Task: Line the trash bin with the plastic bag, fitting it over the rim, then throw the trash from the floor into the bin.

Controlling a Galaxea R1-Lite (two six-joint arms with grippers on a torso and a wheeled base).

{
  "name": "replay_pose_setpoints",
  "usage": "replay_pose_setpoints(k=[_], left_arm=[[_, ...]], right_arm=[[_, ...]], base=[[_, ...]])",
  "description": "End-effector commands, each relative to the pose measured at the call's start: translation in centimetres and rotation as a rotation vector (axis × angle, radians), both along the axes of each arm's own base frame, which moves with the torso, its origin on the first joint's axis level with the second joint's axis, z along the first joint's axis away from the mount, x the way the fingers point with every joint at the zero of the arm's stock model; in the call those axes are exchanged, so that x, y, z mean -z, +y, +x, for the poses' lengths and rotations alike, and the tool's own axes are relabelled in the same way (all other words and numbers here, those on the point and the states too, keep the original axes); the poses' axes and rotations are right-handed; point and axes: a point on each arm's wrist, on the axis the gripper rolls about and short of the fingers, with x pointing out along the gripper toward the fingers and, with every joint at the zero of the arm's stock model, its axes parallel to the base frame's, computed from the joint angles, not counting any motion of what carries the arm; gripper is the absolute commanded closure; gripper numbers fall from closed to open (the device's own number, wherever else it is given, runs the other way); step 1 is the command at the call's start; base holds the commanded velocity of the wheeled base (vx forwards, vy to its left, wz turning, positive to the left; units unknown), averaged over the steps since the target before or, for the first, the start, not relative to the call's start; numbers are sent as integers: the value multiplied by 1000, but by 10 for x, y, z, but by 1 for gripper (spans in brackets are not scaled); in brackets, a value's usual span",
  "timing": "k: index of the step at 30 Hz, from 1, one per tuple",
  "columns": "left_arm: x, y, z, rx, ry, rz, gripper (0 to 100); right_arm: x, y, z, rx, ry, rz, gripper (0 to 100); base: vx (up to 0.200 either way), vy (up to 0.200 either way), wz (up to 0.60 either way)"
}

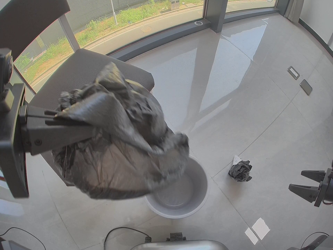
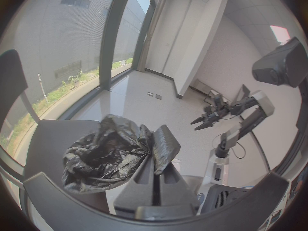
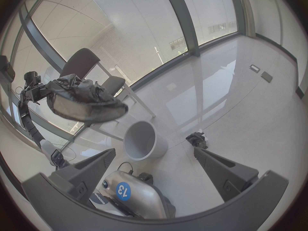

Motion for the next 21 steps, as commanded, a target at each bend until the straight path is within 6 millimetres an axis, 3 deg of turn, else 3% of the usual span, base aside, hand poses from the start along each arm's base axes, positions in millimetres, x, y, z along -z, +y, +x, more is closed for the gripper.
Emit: replay_pose_setpoints(k=[1, 16, 21], left_arm=[[5, -4, -7, 84, 30, -17, 100], [1, -28, 0, 104, 14, -166, 100], [-1, -33, 3, 110, -7, -198, 100]], right_arm=[[9, 1, 22, -45, 95, 0, 0], [20, 17, 44, -281, 125, -45, 0], [18, 25, 65, -332, 82, -75, 0]], base=[[0, 0, 0], [0, 0, 0], [0, 0, 0]])
